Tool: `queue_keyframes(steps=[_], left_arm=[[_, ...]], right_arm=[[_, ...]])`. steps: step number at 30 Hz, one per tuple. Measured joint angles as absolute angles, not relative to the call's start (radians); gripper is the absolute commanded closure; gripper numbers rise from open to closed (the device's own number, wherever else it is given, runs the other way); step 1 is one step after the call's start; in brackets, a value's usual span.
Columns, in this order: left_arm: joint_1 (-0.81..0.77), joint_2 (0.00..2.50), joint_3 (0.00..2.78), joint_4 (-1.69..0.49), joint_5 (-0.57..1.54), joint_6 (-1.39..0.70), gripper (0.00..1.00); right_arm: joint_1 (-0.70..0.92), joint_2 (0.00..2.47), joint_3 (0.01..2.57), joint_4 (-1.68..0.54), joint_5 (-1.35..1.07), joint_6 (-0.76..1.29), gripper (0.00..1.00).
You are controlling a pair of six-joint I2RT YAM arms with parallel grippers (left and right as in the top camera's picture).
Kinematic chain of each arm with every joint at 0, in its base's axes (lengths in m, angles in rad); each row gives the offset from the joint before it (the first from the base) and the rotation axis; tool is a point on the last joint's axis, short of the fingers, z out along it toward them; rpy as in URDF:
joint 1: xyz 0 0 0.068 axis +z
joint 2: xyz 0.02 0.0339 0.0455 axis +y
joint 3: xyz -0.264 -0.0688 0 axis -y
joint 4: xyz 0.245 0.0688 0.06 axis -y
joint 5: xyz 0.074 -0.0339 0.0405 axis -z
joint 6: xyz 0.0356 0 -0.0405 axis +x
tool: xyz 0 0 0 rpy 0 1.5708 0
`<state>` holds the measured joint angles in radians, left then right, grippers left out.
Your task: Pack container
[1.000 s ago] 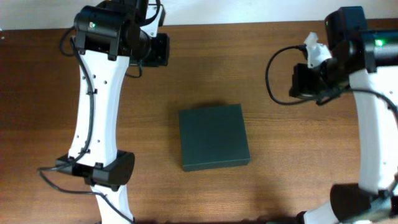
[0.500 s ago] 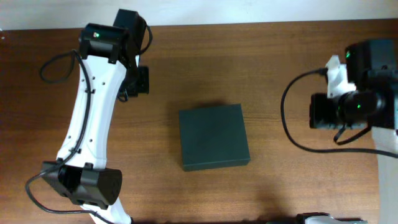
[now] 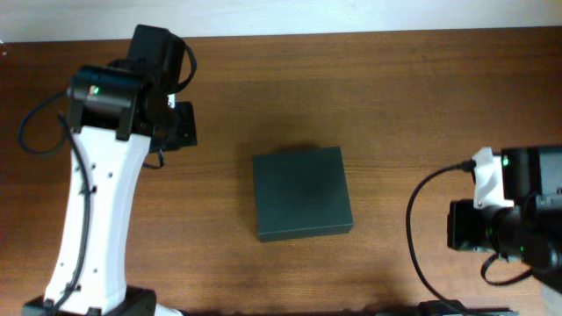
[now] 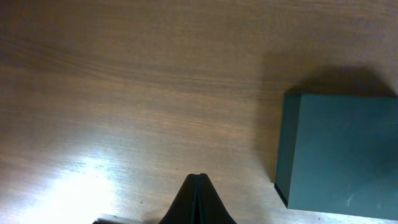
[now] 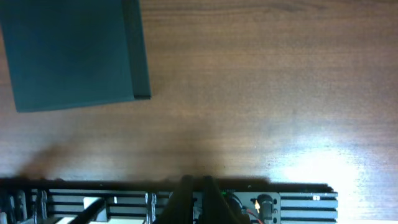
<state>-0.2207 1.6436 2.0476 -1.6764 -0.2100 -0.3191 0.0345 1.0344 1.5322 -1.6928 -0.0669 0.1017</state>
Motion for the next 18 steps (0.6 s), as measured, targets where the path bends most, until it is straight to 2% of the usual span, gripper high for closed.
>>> queue_keyframes(steps=[4, 6, 7, 9, 11, 12, 13, 17, 18], left_arm=[[-0.224, 1.575, 1.956, -1.64, -0.223, -0.326, 0.98], [-0.224, 1.536, 1.876, -1.599, -0.226, -0.337, 0.98], [-0.224, 1.52, 1.837, -1.578, -0.228, -0.342, 0.98], [-0.224, 1.491, 1.761, -1.524, -0.229, -0.352, 0.97], [-0.224, 1.47, 1.699, -1.472, -0.231, -0.36, 0.83], [-0.224, 1.466, 1.679, -1.455, -0.233, -0.363, 0.67], [-0.224, 1.463, 1.66, -1.432, -0.236, -0.364, 0.61], [-0.224, 1.462, 1.612, -1.37, -0.237, -0.373, 0.2], [-0.224, 1.462, 1.606, -1.365, -0.239, -0.374, 0.13]], right_arm=[[0.035, 0.996, 1.505, -1.689, -0.054, 0.101, 0.81], [0.035, 0.989, 1.503, -1.67, -0.047, 0.103, 0.65], [0.035, 0.988, 1.503, -1.663, -0.045, 0.103, 0.51], [0.035, 0.992, 1.502, -1.642, -0.037, 0.103, 0.36], [0.035, 1.002, 1.502, -1.626, -0.025, 0.103, 0.2], [0.035, 1.008, 1.502, -1.618, -0.019, 0.104, 0.07], [0.034, 1.015, 1.501, -1.61, -0.014, 0.102, 0.01], [0.035, 1.052, 1.501, -1.577, -0.004, 0.103, 0.01], [0.035, 1.061, 1.501, -1.573, -0.003, 0.102, 0.01]])
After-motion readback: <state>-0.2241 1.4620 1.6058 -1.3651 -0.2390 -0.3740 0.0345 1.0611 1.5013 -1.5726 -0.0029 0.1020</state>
